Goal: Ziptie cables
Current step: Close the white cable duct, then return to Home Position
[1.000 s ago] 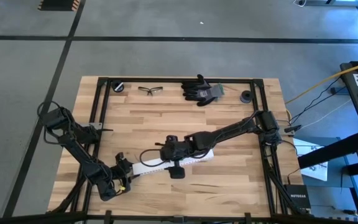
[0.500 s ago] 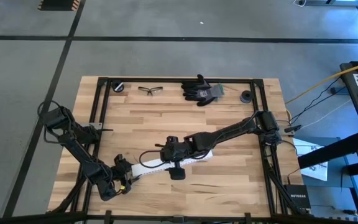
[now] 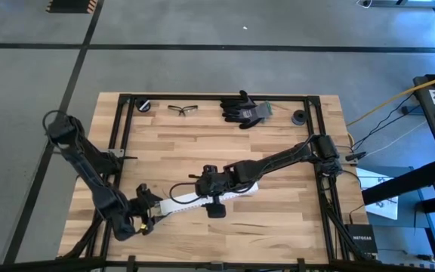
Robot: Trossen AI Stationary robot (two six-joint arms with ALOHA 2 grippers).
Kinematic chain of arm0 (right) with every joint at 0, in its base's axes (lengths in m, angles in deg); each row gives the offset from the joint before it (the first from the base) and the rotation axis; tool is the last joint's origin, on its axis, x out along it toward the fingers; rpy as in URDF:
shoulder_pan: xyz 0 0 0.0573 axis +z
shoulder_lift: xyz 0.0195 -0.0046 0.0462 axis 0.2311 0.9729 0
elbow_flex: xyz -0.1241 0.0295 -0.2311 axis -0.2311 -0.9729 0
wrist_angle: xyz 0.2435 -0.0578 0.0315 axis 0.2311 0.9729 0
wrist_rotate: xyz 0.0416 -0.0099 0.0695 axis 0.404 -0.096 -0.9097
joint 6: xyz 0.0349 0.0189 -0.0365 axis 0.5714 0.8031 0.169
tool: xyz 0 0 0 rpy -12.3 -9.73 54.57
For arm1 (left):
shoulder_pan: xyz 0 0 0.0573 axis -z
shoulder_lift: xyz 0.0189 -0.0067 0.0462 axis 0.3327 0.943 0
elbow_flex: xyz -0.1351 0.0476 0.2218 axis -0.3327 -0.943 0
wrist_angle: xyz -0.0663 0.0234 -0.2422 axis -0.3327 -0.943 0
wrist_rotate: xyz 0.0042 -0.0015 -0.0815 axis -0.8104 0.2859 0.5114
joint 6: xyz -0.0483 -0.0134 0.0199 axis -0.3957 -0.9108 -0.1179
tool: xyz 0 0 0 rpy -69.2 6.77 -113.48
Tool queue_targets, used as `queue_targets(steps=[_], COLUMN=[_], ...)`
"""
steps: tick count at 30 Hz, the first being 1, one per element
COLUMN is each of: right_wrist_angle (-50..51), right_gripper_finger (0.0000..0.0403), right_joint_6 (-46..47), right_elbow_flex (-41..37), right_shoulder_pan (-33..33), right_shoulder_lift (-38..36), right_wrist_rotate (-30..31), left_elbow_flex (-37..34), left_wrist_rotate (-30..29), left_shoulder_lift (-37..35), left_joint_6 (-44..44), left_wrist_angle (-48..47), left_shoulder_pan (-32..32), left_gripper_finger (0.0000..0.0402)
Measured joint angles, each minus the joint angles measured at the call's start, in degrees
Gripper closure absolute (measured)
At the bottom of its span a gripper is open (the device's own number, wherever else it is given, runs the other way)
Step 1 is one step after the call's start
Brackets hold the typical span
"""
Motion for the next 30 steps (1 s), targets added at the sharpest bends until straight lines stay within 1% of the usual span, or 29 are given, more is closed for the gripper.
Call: queue_targets(steps=[5, 10, 14, 18, 21, 26, 30], right_wrist_angle=[0.42, 2.47, 4.07, 4.35, 4.93, 5.49, 6.29], right_gripper_finger=[0.0047, 0.0047, 0.0047, 0.0047, 0.0047, 0.0047, 0.0047], right_joint_6=[-0.02, -1.41, -2.97, -4.16, -4.44, -4.71, -4.61], right_elbow_flex=[0.09, 2.66, 4.8, 4.92, 4.96, 4.94, 4.88], right_shoulder_pan=[0.0, -0.03, -0.02, -0.04, -0.04, -0.29, -1.9], right_shoulder_lift=[-0.19, -0.77, -1.64, -3.22, -4.69, -5.16, -5.16], right_wrist_rotate=[0.03, 0.12, 2.52, 5.15, 5.62, 5.55, 3.72], left_elbow_flex=[0.02, 0.02, 0.02, 0.02, 0.01, -0.35, -0.35], left_wrist_rotate=[-1.29, -3.83, -4.48, -5.6, -6.14, -6.0, -4.14], left_shoulder_lift=[-4.33, -9.84, -13.72, -16.4, -17.92, -20.72, -23.54], left_joint_6=[3.65, 6.47, 8.17, 10.93, 13.25, 16.32, 20.79], left_wrist_angle=[-1.59, -3.45, -5.21, -6.01, -5.94, -6.91, -7.21], left_shoulder_pan=[-0.17, -0.22, -0.51, -0.93, -1.65, -4.24, -7.7], left_gripper_finger=[0.0087, 0.0087, 0.0087, 0.0087, 0.0087, 0.0087, 0.0087])
